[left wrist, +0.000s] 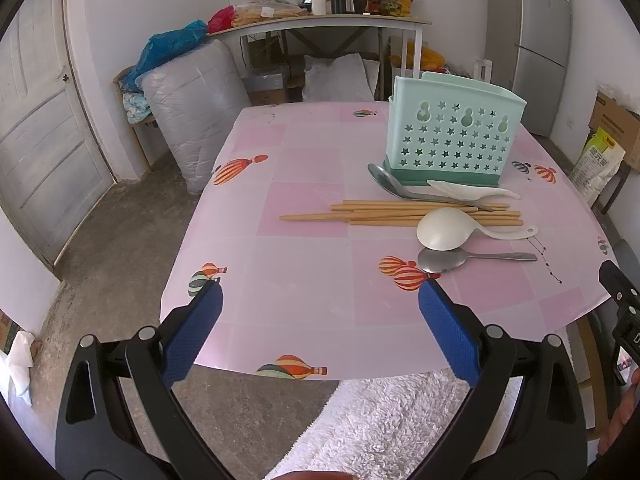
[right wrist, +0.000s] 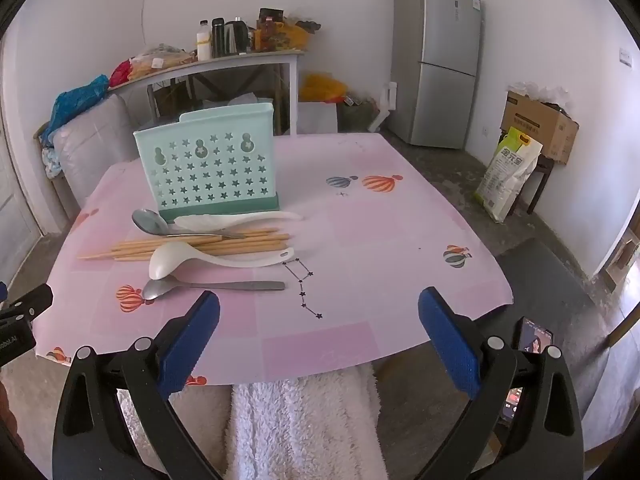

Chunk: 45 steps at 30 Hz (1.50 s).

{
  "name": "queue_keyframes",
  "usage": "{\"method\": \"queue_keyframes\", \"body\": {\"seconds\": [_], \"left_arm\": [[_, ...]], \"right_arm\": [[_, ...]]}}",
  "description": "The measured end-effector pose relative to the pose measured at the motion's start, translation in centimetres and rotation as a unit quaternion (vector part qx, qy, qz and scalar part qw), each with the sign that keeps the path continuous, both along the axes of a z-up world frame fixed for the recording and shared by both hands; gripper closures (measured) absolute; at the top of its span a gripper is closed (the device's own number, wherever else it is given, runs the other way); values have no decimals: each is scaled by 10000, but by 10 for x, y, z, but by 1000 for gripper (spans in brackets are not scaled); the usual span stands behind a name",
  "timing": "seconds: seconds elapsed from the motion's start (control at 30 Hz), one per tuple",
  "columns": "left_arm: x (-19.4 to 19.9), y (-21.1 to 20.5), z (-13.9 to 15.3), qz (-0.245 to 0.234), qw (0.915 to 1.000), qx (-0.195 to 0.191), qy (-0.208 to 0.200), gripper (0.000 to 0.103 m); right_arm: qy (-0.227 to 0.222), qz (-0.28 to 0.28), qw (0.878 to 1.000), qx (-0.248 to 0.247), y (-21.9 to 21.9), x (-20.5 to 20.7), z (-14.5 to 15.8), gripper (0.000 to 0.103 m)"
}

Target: Organize utensils

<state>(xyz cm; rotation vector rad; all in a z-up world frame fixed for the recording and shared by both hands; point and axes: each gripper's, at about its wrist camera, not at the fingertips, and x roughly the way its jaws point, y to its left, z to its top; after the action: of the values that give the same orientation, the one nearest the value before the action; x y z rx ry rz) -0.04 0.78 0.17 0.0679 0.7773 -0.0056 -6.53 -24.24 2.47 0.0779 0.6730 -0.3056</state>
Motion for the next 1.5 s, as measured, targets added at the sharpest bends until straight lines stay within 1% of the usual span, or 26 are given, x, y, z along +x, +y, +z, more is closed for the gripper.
{"method": "queue_keyframes", "body": {"seconds": [1.5], "left_arm": [[0, 1, 5, -32, 9999, -99, -113, 9]], "right_arm": [[10, 1, 10000, -19, 2, 0, 0, 6]]}}
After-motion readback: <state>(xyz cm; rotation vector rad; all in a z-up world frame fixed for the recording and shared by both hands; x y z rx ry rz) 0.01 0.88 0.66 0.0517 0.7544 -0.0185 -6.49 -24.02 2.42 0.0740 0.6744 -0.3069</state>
